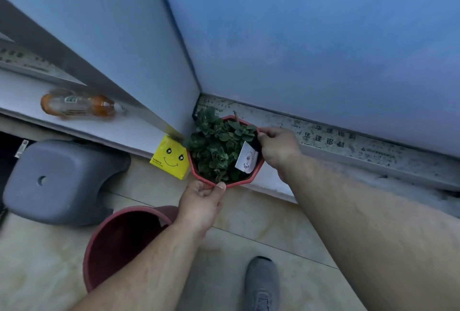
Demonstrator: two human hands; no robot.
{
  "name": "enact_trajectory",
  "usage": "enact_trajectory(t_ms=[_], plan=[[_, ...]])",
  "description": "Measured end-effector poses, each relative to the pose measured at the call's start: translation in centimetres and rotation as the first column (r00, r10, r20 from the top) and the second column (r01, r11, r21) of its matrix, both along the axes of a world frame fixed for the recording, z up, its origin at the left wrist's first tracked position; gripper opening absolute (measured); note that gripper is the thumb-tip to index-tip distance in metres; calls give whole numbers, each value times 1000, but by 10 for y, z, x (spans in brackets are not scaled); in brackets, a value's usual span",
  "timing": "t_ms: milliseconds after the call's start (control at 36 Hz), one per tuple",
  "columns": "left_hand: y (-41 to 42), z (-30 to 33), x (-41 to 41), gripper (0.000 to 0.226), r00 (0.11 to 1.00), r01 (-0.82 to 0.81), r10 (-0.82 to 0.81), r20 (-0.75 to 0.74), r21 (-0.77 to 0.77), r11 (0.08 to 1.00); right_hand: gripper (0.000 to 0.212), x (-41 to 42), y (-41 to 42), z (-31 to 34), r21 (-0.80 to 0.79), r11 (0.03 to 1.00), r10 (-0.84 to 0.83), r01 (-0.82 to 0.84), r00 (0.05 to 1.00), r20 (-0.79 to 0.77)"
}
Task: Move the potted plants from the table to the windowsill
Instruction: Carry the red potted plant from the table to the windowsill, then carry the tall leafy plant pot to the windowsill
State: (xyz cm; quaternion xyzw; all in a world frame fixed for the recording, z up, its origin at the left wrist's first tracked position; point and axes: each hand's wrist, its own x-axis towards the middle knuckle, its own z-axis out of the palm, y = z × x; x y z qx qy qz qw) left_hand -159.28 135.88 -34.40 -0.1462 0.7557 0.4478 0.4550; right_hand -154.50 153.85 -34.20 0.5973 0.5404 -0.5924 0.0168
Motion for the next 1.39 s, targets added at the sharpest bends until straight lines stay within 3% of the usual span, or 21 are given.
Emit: enact_trajectory(t_ms=[111, 194, 306, 444, 556, 583, 778, 806, 889, 1028, 1167, 1389], plan=[[1, 12, -2, 14, 988, 148, -152, -26, -116, 982, 45, 3, 0, 20, -15, 998, 62, -62, 997, 52], [2, 36, 2, 12, 970, 239, -242, -2, -167, 957, 44, 14, -2, 44, -1, 995, 100, -100, 992, 71], [-1, 88, 8, 51, 923, 375, -385, -1, -228, 898, 41, 39, -10, 86, 21, 988, 151, -154, 984, 97], [2, 179, 8, 47, 884, 443, -460, -86, -161, 882, 38, 69, -27, 163, 6, 995, 95, -96, 995, 38], [6, 282, 6, 48, 851, 483, -492, -183, -94, 871, 35, 93, -37, 262, 36, 999, 2, -1, 1000, -11], [12, 349, 10, 50, 836, 510, -512, -198, -65, 858, 35, 107, -38, 329, 46, 998, -38, 39, 999, -31], [15, 474, 13, 54, 804, 550, -498, -325, 84, 831, 41, 141, -54, 464, 107, 977, -161, 184, 969, -189], [10, 519, 22, 54, 783, 583, -518, -343, 117, 804, 43, 157, -66, 512, 137, 964, -196, 227, 959, -207], [0, 580, 37, 55, 736, 652, -546, -400, 201, 731, 46, 187, -90, 576, 192, 932, -255, 307, 934, -251], [-26, 655, 67, 56, 610, 786, -606, -510, 294, 544, 46, 239, -153, 655, 252, 813, -422, 525, 829, -367], [-50, 691, 106, 56, 420, 907, -688, -592, 295, 300, 62, 288, -236, 695, 308, 616, -580, 724, 683, -445], [-103, 719, 199, 51, 278, 928, -768, -577, 369, 59, 53, 360, -362, 720, 324, 324, -750, 889, 450, -484]])
